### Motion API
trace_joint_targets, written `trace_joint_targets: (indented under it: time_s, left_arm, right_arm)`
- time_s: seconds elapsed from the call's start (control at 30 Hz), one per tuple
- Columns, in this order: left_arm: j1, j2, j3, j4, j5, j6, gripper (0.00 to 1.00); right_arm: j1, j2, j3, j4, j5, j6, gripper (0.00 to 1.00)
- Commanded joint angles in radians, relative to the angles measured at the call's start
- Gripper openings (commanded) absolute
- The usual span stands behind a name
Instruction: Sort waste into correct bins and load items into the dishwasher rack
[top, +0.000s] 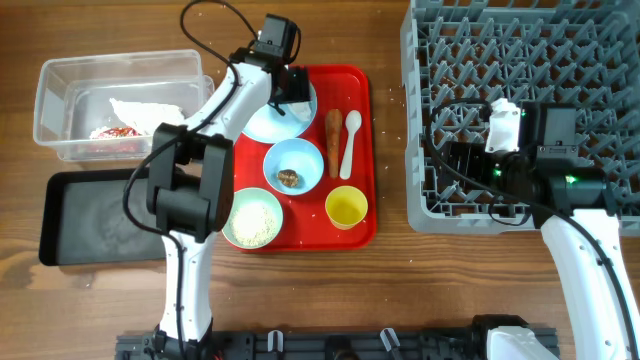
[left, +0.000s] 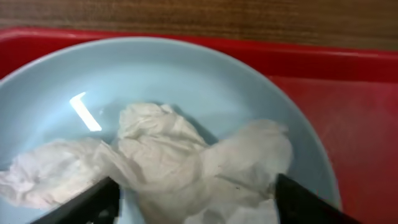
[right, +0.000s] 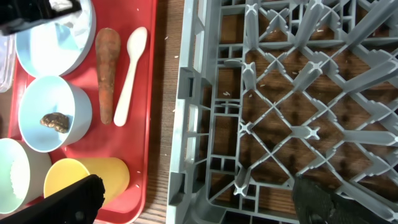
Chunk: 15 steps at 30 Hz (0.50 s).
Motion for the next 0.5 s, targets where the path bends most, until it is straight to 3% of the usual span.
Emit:
trace_joint_targets:
  time_s: [0.0,0.07,0.17,0.2,0.47]
  left_arm:
    - [0.001,0.043,0.005,-0.001,-0.017,0.015,0.51]
    - [0.001,0.043,0.005,-0.001,-0.017,0.014,0.41]
    - [0.001,0.043,0.005,-0.002,-0.017,0.014,0.09]
    - [0.001,0.042,0.006,-0.003,-0.016,0.014,0.04]
    - [0.025,-0.117,0.140,-0.170,0.044,-0.061,0.04]
  right_arm:
    - [0.006,0.006,0.010,0.000,-0.009,0.010,1.00]
    - [0.006,0.006,0.010,0.000,-0.009,0.010,1.00]
    - [0.006,0.006,0.010,0.000,-0.009,0.011,1.00]
    - [0.006,0.006,0.010,0.000,-0.010,0.010,1.00]
    - [0.006,0.006,0.010,-0.001,-0.010,0.011,1.00]
